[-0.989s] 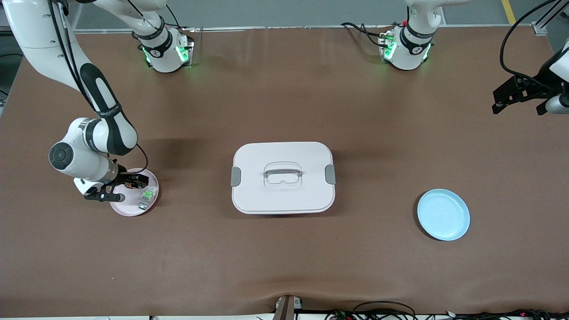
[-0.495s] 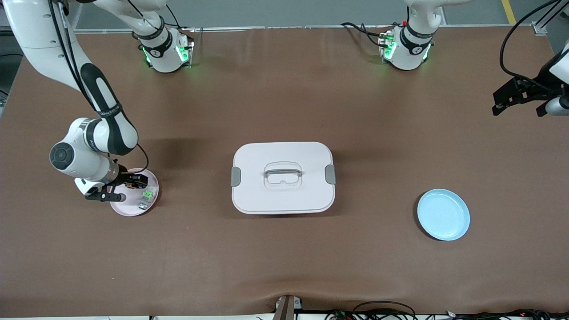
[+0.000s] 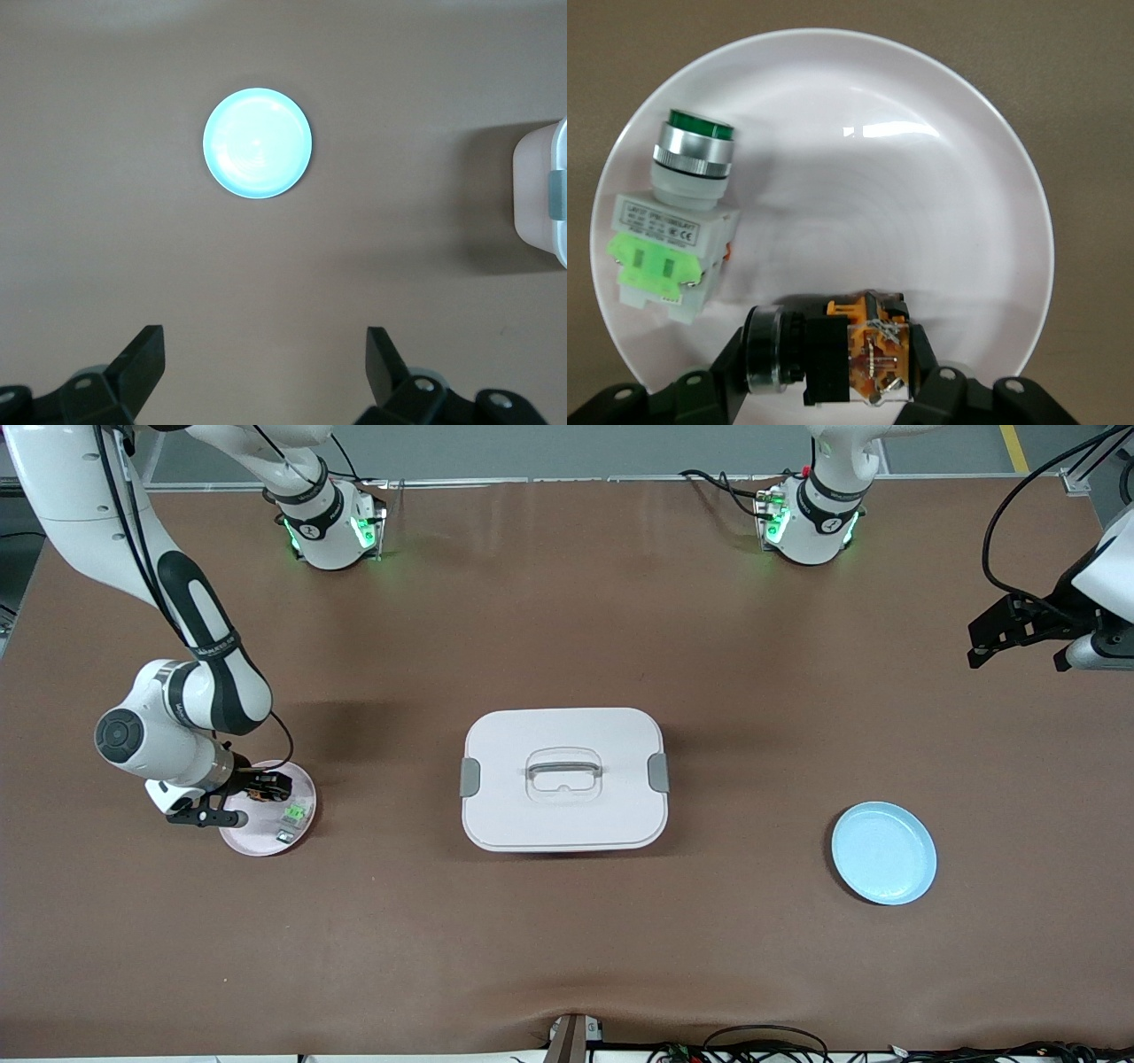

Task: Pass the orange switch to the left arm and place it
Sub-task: 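Lower the right gripper over the white plate to the orange switch, then close the right gripper on the orange switch and lift it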

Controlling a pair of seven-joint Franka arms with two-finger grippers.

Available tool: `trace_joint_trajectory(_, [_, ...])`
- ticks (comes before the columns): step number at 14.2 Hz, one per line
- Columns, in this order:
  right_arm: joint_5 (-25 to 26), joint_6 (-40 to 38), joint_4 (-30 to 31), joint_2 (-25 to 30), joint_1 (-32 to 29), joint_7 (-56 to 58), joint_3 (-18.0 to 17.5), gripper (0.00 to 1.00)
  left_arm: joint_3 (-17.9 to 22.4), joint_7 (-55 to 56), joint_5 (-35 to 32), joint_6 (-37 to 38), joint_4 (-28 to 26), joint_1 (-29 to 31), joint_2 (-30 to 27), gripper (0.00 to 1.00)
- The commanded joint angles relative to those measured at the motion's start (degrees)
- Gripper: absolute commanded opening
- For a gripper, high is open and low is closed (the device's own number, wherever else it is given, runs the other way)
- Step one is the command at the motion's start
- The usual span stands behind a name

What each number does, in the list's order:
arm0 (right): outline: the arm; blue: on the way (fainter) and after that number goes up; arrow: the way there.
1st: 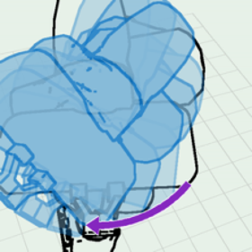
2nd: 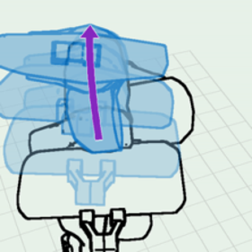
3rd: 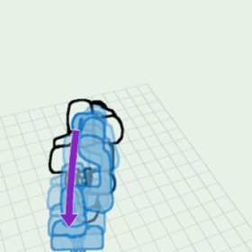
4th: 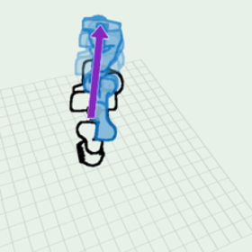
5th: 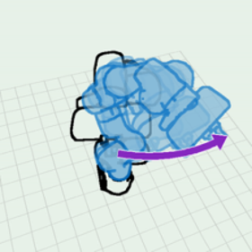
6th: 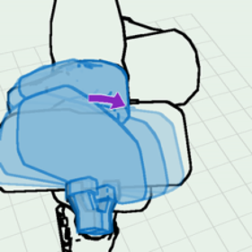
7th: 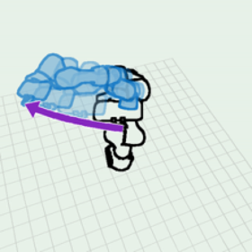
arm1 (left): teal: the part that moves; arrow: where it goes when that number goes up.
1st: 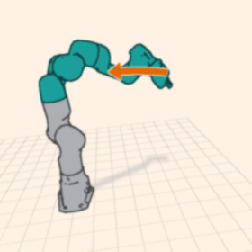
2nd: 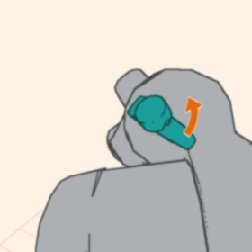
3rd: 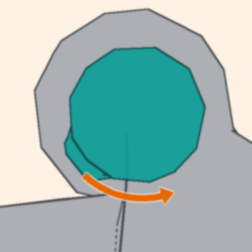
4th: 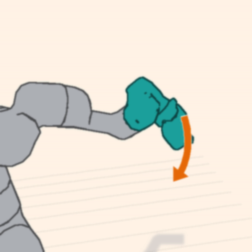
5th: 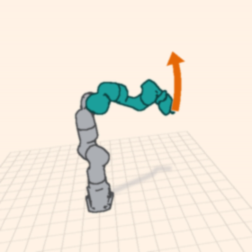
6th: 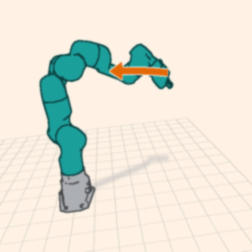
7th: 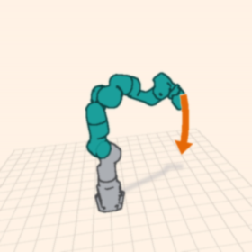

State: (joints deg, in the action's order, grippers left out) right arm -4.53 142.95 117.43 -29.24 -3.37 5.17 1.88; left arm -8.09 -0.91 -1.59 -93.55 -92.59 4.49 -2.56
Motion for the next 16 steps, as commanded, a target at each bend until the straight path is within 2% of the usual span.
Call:
trace_joint_trajectory(1, [-1.2, -2.8, -0.7, 1.2, -0.7, 1.1, -1.0, 0.00, -0.2, -0.4, 0.4, -0.8, -1.7, 0.2, -1.1, 1.00])
trace_joint_trajectory(2, [-1.5, -4.0, -0.8, 2.1, -0.6, 0.9, -1.1, 0.00, -0.2, -0.3, 0.4, -0.8, -1.7, 0.1, -1.1, 1.00])
trace_joint_trajectory(3, [-4.3, -5.9, -1.0, 3.1, -0.4, 0.8, -1.4, 0.00, -0.2, -0.3, 0.4, -0.8, -1.7, 0.1, -1.1, 1.00])
trace_joint_trajectory(5, [-9.9, -14.1, -4.2, 4.0, -0.2, 0.5, -1.4, 0.00, -0.5, -0.3, 0.4, -0.8, -1.7, 0.1, -1.1, 1.00])
trace_joint_trajectory(8, [-15.3, -24.6, -8.3, 5.8, -0.1, -3.5, -1.3, 0.00, -1.7, -0.2, 0.5, -0.8, -1.7, 0.1, -1.0, 1.00])
trace_joint_trajectory(12, [-15.6, -32.3, -10.8, 10.1, 4.2, -20.2, -1.9, 0.00, -2.2, -0.2, 0.4, -1.3, -1.7, 0.1, -0.4, 1.00])
trace_joint_trajectory(16, [-21.5, -43.2, -20.6, 10.6, 9.5, -40.5, -2.2, 0.00, -2.3, -0.2, 0.4, -1.3, -1.9, 0.1, -0.4, 1.00])
